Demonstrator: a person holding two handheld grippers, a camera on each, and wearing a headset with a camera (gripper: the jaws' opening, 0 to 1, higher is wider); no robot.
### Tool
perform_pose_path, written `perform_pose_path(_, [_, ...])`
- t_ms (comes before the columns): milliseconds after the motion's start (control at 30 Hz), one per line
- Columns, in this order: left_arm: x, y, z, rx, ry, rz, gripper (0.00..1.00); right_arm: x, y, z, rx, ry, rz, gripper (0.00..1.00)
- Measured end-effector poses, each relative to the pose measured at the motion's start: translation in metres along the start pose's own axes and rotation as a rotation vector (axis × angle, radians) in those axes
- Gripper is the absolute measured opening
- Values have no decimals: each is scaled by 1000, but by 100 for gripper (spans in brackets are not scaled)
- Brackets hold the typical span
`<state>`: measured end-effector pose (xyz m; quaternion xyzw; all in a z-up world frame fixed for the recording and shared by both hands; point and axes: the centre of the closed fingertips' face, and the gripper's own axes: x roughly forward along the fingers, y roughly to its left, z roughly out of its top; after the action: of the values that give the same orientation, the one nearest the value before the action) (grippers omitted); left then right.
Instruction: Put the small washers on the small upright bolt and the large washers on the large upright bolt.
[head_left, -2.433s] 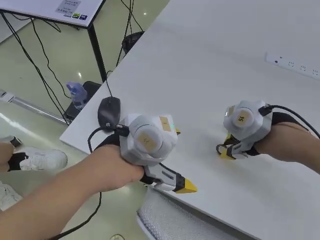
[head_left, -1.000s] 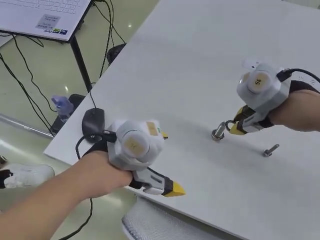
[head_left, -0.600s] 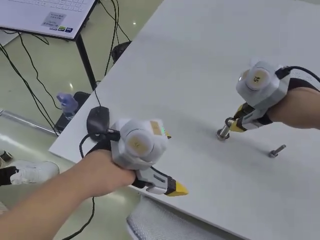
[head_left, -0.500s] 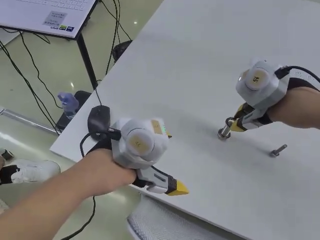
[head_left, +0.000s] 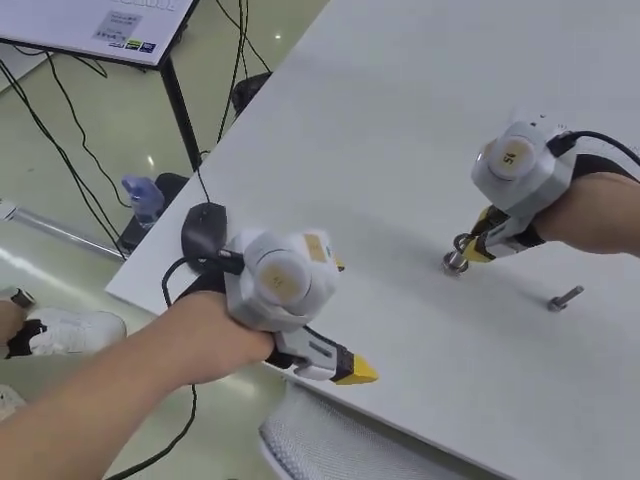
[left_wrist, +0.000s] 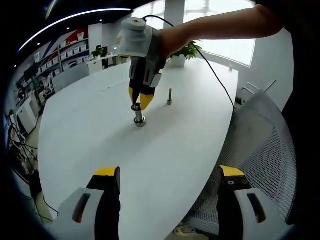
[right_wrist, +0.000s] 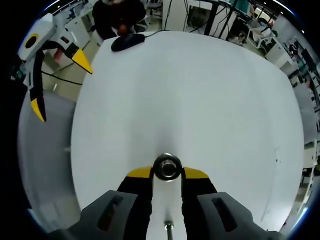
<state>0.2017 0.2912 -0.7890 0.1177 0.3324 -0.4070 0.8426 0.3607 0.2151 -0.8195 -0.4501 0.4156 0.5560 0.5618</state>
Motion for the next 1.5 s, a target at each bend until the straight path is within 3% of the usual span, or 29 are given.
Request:
perform_pose_path(867, [-5,-1,-9,-9,13,-1,77,36,1,-9,10,43,10,21])
perform_pose_path(1333, [-7,-2,-11,-3,23,1,77,39,4,-11,33,60,7,22])
perform_pose_path(1500, [-7,-3,-10,1,24,-3,77,39,5,-12,-6,72,0,23])
